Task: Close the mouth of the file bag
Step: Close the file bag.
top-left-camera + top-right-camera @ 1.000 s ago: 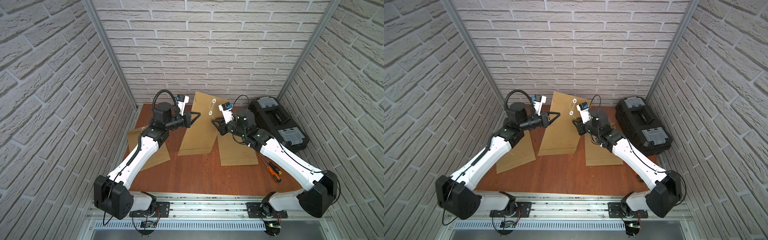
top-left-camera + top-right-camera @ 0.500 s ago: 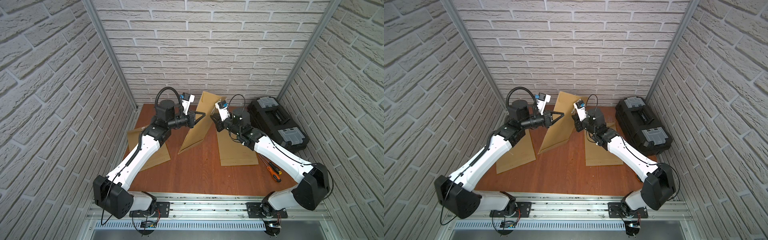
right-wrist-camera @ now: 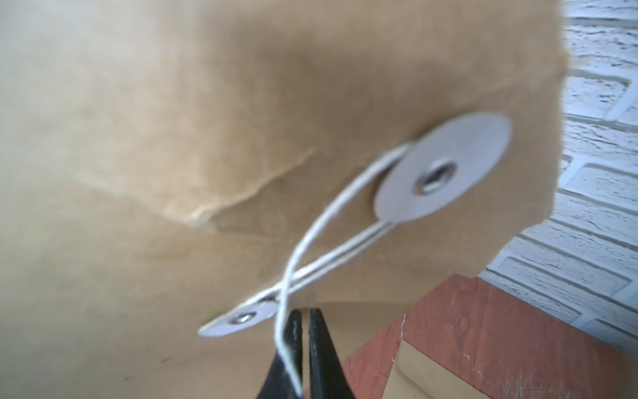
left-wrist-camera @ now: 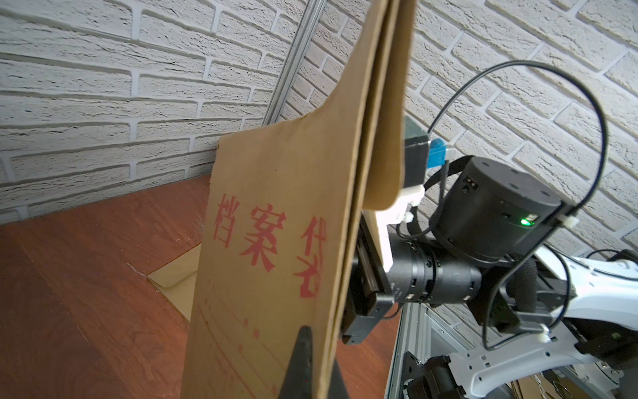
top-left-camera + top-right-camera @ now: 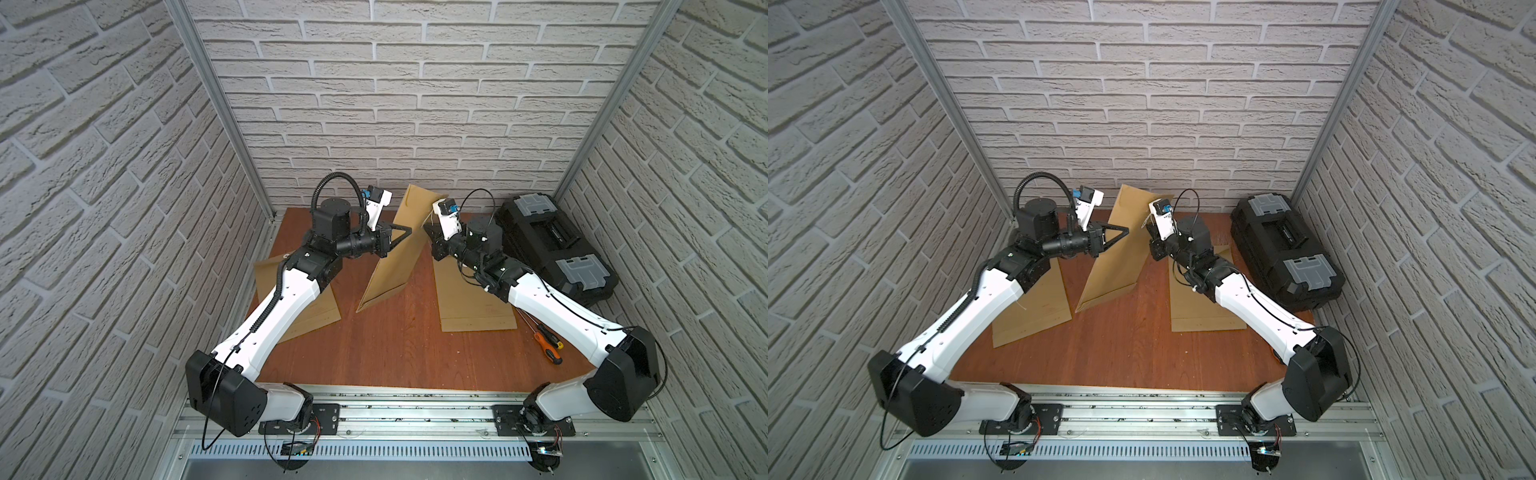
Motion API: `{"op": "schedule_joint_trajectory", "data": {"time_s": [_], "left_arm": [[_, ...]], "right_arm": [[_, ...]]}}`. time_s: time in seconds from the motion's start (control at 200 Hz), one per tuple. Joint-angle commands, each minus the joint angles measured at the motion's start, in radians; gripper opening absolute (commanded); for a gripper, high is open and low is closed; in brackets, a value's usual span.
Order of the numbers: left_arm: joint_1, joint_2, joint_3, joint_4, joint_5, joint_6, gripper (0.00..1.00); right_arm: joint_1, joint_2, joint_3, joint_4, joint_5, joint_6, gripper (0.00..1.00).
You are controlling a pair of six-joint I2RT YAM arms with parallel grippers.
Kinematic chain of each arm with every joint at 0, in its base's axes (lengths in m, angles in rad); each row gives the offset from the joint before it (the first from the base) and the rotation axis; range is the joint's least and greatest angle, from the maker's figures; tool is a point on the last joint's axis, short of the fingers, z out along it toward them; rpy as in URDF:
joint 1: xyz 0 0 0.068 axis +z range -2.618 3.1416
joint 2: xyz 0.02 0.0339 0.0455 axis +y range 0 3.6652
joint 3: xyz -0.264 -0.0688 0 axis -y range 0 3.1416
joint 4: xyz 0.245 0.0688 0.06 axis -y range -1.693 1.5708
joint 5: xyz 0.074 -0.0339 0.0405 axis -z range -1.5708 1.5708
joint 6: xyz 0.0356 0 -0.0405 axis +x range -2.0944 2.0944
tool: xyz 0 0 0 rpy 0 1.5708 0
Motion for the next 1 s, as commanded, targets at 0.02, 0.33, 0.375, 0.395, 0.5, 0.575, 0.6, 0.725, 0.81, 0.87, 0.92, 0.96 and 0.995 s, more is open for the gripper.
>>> {"op": "schedule_joint_trajectory", "data": {"time_s": [0.02,0.33,0.375,0.395,0.5,0.575,0.6,0.725,0.81,0.87,0.92,0.96,0.995], "left_arm": [[0.0,-0.005,0.03,0.023,0.005,0.026,0.0],[0.012,-0.005,0.025,0.046,0.009,0.01,0.0],[0.012,-0.005,0.023,0.044,0.009,0.011,0.0],[0.011,-0.007,0.025,0.043,0.009,0.013,0.0],[0.013,-0.008,0.025,0.038,0.01,0.014,0.0],[0.013,-0.009,0.023,0.038,0.009,0.016,0.0],[0.012,-0.009,0.023,0.037,0.009,0.016,0.0],[0.014,-0.01,0.02,0.034,0.007,0.019,0.0],[0.013,-0.01,0.022,0.031,0.007,0.019,0.0],[0.013,-0.009,0.023,0.033,0.008,0.019,0.0],[0.013,-0.008,0.023,0.034,0.01,0.019,0.0],[0.014,-0.008,0.024,0.036,0.011,0.016,0.0],[0.013,-0.009,0.025,0.037,0.011,0.016,0.0]], "right_arm": [[-0.002,-0.064,-0.037,0.064,0.007,0.002,0.08],[-0.004,-0.121,-0.119,0.111,-0.021,0.048,0.13],[-0.005,-0.121,-0.118,0.11,-0.021,0.047,0.13],[-0.006,-0.121,-0.118,0.11,-0.021,0.048,0.13],[-0.01,-0.12,-0.108,0.106,-0.028,0.047,0.13],[-0.01,-0.115,-0.103,0.102,-0.032,0.049,0.13],[-0.01,-0.114,-0.103,0.102,-0.031,0.049,0.12],[-0.014,-0.119,-0.104,0.103,-0.033,0.051,0.11],[-0.016,-0.125,-0.106,0.099,-0.038,0.05,0.13],[-0.019,-0.125,-0.106,0.093,-0.042,0.051,0.12],[-0.021,-0.126,-0.106,0.092,-0.045,0.053,0.1],[-0.021,-0.124,-0.105,0.092,-0.047,0.052,0.08],[-0.021,-0.122,-0.103,0.091,-0.045,0.053,0.07]]}}
